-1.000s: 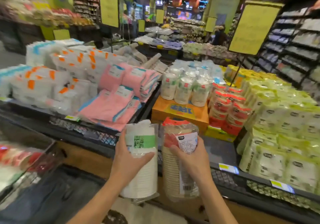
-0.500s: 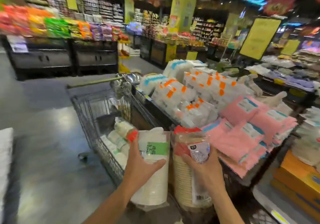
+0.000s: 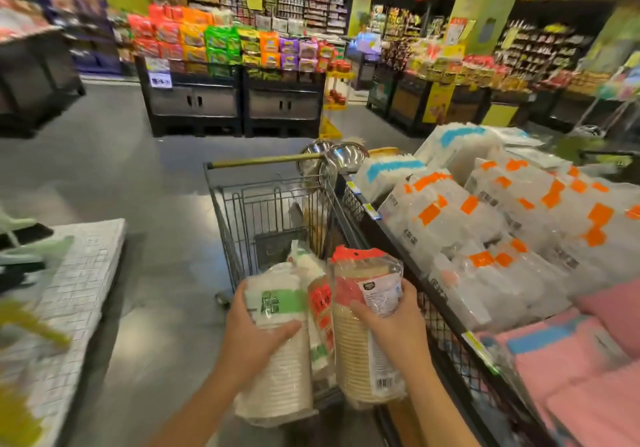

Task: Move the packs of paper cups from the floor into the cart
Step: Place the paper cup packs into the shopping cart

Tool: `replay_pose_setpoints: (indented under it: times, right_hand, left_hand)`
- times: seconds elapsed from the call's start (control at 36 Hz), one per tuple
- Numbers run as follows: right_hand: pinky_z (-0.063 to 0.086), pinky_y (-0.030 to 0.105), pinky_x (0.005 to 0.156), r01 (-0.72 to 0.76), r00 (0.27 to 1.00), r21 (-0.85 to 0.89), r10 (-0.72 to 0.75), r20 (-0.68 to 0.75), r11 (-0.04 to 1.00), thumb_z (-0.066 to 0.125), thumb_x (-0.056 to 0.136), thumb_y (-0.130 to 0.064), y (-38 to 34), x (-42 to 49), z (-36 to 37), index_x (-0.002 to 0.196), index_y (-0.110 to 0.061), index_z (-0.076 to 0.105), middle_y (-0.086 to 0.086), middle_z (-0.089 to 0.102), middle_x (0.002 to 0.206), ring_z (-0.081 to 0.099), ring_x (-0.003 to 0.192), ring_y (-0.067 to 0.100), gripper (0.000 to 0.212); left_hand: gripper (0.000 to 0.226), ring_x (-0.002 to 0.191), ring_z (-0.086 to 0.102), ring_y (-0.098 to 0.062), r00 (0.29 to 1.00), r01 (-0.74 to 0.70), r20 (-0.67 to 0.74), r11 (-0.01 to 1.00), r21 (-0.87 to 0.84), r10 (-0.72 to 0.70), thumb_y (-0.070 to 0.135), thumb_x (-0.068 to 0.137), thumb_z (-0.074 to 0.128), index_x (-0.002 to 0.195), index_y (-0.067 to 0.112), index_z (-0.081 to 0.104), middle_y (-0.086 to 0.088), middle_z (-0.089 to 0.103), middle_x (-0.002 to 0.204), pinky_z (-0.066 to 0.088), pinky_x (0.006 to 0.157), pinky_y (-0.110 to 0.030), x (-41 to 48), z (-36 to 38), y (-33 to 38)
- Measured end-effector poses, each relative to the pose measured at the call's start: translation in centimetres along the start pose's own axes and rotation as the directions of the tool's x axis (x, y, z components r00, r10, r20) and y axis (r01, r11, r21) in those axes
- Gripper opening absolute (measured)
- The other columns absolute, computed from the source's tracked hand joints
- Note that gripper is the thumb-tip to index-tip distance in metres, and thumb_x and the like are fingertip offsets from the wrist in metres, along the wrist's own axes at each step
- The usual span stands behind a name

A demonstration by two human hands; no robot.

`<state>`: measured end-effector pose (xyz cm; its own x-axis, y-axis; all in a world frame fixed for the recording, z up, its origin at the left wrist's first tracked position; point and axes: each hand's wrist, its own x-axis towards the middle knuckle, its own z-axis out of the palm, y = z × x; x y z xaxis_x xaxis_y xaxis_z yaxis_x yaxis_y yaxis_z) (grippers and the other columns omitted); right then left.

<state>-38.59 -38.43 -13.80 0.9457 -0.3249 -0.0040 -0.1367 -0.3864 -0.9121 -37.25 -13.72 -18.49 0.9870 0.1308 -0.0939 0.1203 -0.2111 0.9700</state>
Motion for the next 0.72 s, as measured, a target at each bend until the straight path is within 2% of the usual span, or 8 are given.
replay_pose_setpoints:
  times: [0.11, 0.22, 0.36, 0.42, 0.5, 0.56, 0.61, 0.72]
  right_hand:
    - [0.042, 0.015, 0.069, -0.041, 0.997, 0.007, 0.041, 0.071, 0.999, 0.097, 0.071, -0.043, 1.1, 5.6, 0.1, 0.131, -0.036, 0.039, -0.016, 0.064, 0.114, 0.059, 0.095, -0.008, 0.084]
    - [0.045, 0.016, 0.071, -0.055, 0.988, -0.02, 0.057, 0.144, 0.998, 0.099, 0.069, -0.044, 2.5, 10.7, 1.0, 0.127, -0.037, 0.041, -0.014, 0.066, 0.113, 0.063, 0.096, -0.004, 0.082]
    - [0.048, 0.022, 0.069, -0.089, 0.974, -0.105, 0.108, 0.199, 0.99, 0.097, 0.069, -0.048, 4.2, 15.9, 3.6, 0.128, -0.029, 0.046, -0.012, 0.067, 0.11, 0.065, 0.094, 0.001, 0.08]
    - [0.05, 0.024, 0.07, -0.102, 0.968, -0.138, 0.131, 0.214, 0.985, 0.096, 0.068, -0.051, 4.9, 17.6, 5.1, 0.126, -0.027, 0.048, -0.01, 0.068, 0.11, 0.067, 0.093, 0.003, 0.079]
    - [0.059, 0.038, 0.082, -0.143, 0.951, -0.218, 0.195, 0.241, 0.966, 0.091, 0.061, -0.066, 6.4, 19.8, 7.9, 0.125, -0.03, 0.048, -0.008, 0.067, 0.111, 0.069, 0.098, 0.012, 0.085]
    - [0.06, 0.04, 0.085, -0.168, 0.941, -0.248, 0.231, 0.248, 0.954, 0.084, 0.056, -0.082, 7.0, 20.9, 10.1, 0.121, -0.033, 0.046, -0.01, 0.066, 0.111, 0.069, 0.1, 0.012, 0.09]
    - [0.059, 0.037, 0.084, -0.21, 0.929, -0.272, 0.278, 0.243, 0.939, 0.079, 0.054, -0.092, 7.2, 21.9, 12.2, 0.119, -0.034, 0.046, -0.012, 0.065, 0.11, 0.069, 0.1, 0.011, 0.093]
    - [0.059, 0.046, 0.094, -0.307, 0.898, -0.328, 0.386, 0.212, 0.893, 0.079, 0.045, -0.092, 7.9, 24.5, 16.4, 0.114, -0.039, 0.043, -0.011, 0.064, 0.11, 0.067, 0.107, 0.015, 0.095]
  left_hand:
    - [0.134, 0.106, 0.065, -0.012, 0.995, 0.076, -0.06, 0.997, -0.029, -0.078, 0.061, 0.035, 0.096, 0.147, 0.032, 0.029, 0.002, 0.061, 0.126, 0.056, 0.093, -0.042, 3.7, 2.7, -0.2]
    - [0.121, 0.103, 0.064, -0.012, 0.985, 0.13, -0.112, 0.991, -0.02, -0.131, 0.04, 0.05, 0.097, 0.148, 0.026, 0.029, 0.006, 0.062, 0.118, 0.053, 0.086, -0.035, 7.0, 5.4, -0.4]
    - [0.115, 0.1, 0.061, -0.009, 0.963, 0.188, -0.191, 0.982, -0.024, -0.189, 0.031, 0.06, 0.096, 0.149, 0.03, 0.023, 0.015, 0.058, 0.111, 0.051, 0.084, -0.035, 10.9, 7.0, -1.4]
    - [0.113, 0.099, 0.061, -0.01, 0.957, 0.195, -0.217, 0.981, -0.014, -0.193, 0.028, 0.062, 0.095, 0.149, 0.029, 0.024, 0.016, 0.056, 0.109, 0.049, 0.077, -0.03, 13.2, 7.1, -1.8]
    - [0.111, 0.089, 0.054, -0.001, 0.942, 0.218, -0.262, 0.976, 0.006, -0.209, 0.021, 0.065, 0.093, 0.151, 0.023, 0.023, 0.015, 0.052, 0.106, 0.041, 0.066, -0.018, 17.4, 6.9, -2.4]
    - [0.115, 0.089, 0.055, -0.005, 0.933, 0.24, -0.285, 0.97, 0.038, -0.22, 0.024, 0.064, 0.094, 0.152, 0.022, 0.021, 0.007, 0.053, 0.112, 0.043, 0.07, -0.021, 20.8, 6.6, -3.2]
    - [0.124, 0.098, 0.057, -0.015, 0.927, 0.286, -0.267, 0.957, 0.046, -0.264, 0.031, 0.061, 0.096, 0.155, 0.023, 0.016, 0.0, 0.054, 0.122, 0.048, 0.079, -0.029, 24.2, 6.2, -4.1]
    - [0.129, 0.114, 0.059, -0.024, 0.928, 0.333, -0.213, 0.938, 0.1, -0.307, 0.051, 0.047, 0.094, 0.15, 0.031, 0.02, -0.003, 0.054, 0.132, 0.052, 0.094, -0.043, 30.8, 6.0, -6.5]
